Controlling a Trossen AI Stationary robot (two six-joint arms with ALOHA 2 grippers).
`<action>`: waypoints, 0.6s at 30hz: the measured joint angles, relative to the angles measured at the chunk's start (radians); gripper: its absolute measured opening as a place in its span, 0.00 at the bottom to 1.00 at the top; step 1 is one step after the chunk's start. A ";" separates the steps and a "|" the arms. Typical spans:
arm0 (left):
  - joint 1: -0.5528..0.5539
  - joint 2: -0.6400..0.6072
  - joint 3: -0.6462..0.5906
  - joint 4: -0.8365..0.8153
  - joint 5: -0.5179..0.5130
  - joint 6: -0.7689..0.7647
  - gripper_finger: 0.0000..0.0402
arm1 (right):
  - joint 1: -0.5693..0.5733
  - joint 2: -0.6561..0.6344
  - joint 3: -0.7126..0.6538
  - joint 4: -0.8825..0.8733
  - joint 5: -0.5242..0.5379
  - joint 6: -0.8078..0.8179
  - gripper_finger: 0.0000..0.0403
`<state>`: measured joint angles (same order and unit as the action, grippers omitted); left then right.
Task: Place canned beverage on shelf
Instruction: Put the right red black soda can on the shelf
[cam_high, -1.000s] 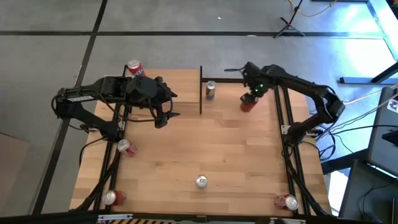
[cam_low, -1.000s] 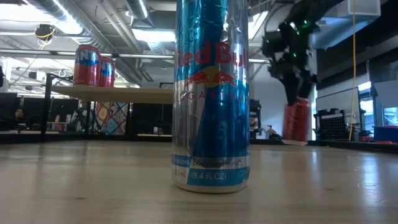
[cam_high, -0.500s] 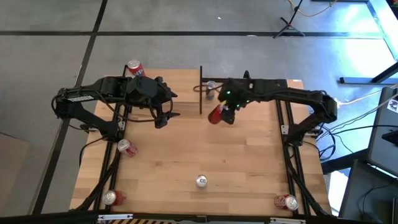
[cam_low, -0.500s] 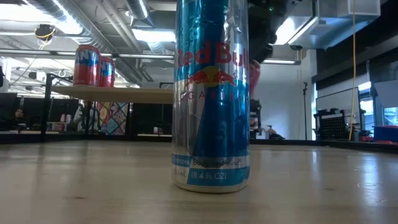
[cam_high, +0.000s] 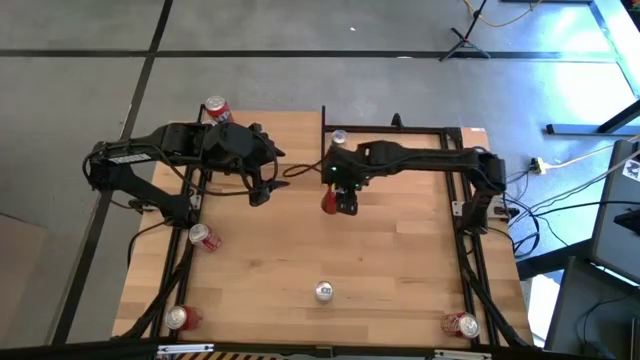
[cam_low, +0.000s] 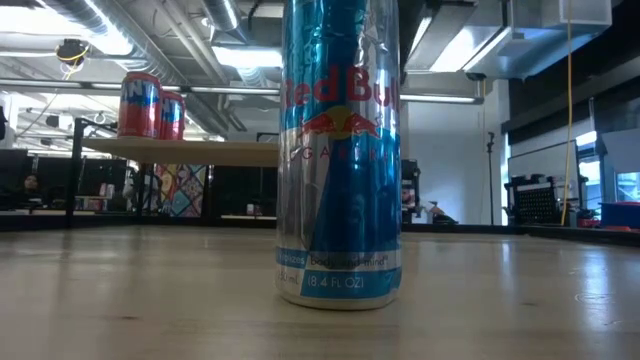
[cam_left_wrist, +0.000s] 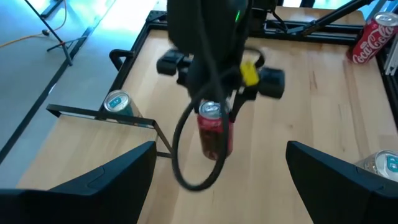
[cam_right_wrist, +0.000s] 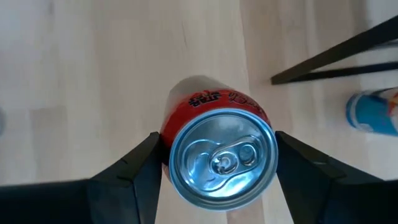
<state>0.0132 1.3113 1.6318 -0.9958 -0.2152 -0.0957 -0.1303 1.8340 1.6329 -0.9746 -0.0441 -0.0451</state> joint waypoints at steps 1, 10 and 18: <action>0.000 0.000 0.000 0.000 0.000 -0.001 0.87 | 0.000 0.012 0.000 -0.004 0.001 -0.005 0.59; 0.000 0.000 0.000 0.001 0.000 -0.002 0.87 | 0.000 0.067 0.000 0.000 0.007 -0.007 0.59; 0.000 0.000 0.000 0.025 -0.004 -0.002 0.86 | 0.000 0.067 0.002 0.032 0.007 -0.007 0.67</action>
<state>0.0132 1.3113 1.6318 -0.9711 -0.2188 -0.0978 -0.1303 1.9015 1.6344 -0.9425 -0.0372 -0.0517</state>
